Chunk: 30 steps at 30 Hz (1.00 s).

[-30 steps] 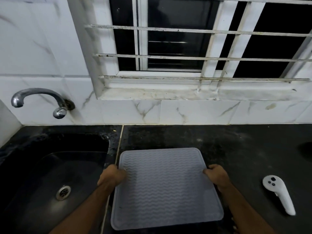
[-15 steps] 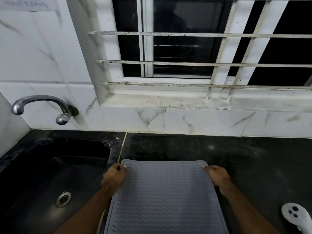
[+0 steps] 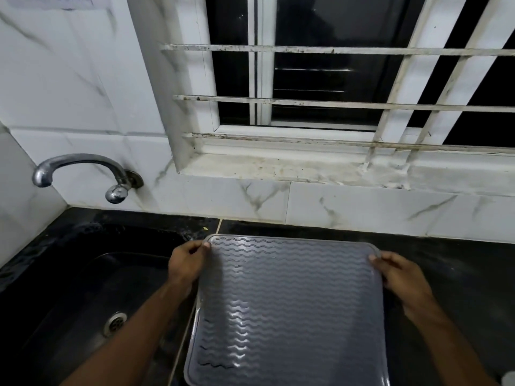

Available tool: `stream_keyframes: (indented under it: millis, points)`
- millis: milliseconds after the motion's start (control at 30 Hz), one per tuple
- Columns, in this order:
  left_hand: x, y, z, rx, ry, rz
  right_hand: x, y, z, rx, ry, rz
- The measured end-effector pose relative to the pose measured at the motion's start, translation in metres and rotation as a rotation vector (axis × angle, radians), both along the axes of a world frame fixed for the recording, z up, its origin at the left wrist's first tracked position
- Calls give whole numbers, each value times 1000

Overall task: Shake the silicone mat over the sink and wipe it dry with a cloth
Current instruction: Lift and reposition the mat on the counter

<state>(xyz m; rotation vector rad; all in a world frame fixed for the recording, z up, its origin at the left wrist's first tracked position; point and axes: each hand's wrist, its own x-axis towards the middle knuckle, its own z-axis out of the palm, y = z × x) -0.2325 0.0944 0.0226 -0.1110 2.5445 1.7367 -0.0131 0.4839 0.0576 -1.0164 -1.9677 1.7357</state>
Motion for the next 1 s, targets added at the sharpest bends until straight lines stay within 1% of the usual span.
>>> stream_keyframes:
  millis: [167, 300, 433, 533, 700, 833, 1000]
  points:
    - [-33, 17, 4, 53, -47, -5, -40, 9, 10, -22, 73, -6]
    - [-54, 27, -5, 113, -93, 35, -64, 20, 6, -82, 48, -17]
    - [-83, 40, -9, 182, -106, 30, -89, 37, -5, -73, 23, -40]
    - [-99, 50, -20, 50, -113, 7, -106, 45, -22, -49, -47, -32]
    - [-122, 61, -56, -152, -162, -52, -126, 59, -58, -66, -165, -28]
    - [-141, 64, -74, -195, -193, -39, -135, 67, -72, -93, -182, -52]
    - [-152, 72, -75, -162, -193, -24, -133, 69, -74, -88, -157, -103]
